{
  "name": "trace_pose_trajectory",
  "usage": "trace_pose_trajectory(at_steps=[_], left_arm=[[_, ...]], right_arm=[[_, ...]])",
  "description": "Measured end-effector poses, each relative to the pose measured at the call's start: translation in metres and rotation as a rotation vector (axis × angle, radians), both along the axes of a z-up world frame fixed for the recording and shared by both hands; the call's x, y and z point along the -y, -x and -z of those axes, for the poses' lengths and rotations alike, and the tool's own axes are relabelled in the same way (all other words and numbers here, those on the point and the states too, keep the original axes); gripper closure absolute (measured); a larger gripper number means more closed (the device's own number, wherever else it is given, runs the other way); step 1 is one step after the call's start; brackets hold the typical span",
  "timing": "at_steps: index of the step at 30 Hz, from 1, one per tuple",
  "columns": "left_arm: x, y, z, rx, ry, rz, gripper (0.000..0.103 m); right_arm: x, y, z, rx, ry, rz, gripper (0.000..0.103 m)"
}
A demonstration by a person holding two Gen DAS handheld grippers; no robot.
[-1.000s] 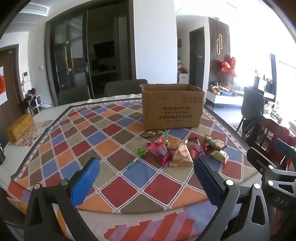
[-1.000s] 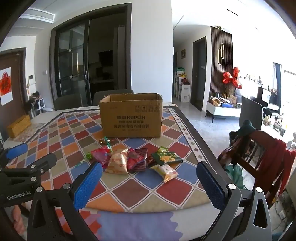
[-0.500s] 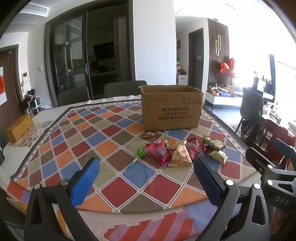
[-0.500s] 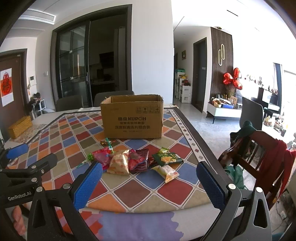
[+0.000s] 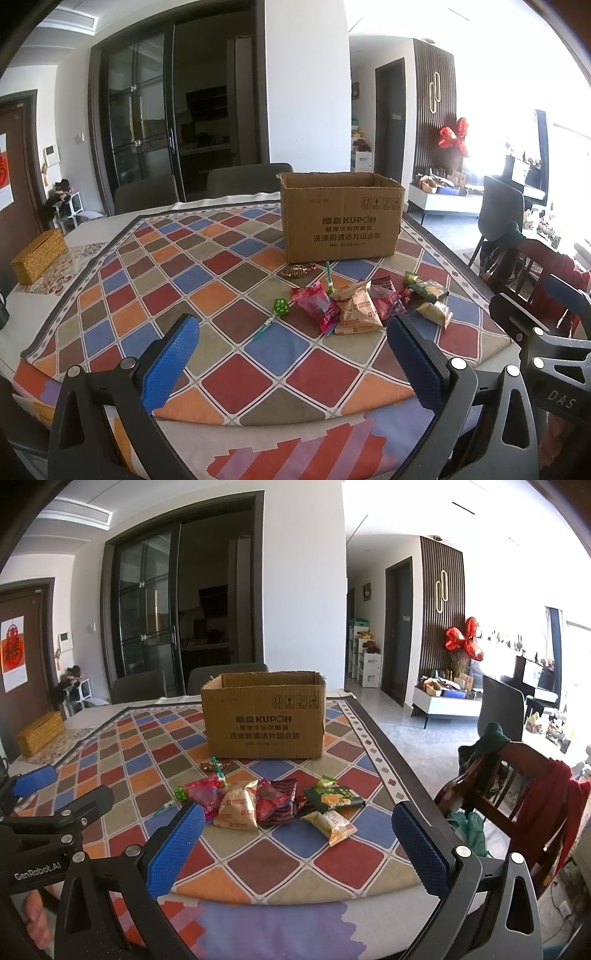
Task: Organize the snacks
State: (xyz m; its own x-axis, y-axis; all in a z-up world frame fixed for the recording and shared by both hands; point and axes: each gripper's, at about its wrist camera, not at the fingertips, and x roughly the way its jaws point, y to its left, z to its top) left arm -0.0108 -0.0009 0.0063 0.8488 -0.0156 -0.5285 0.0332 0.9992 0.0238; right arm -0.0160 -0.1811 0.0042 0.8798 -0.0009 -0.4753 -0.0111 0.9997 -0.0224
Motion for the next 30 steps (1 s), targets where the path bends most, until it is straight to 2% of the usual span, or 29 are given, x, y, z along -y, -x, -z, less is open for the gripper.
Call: trace_pose_trajectory(at_steps=[30], left_arm=[[-0.0001, 0.0023, 0.0003, 0.007, 0.001, -0.001, 0.000]], right_arm=[[0.0002, 0.0025, -0.0020, 0.010, 0.001, 0.000, 0.001]])
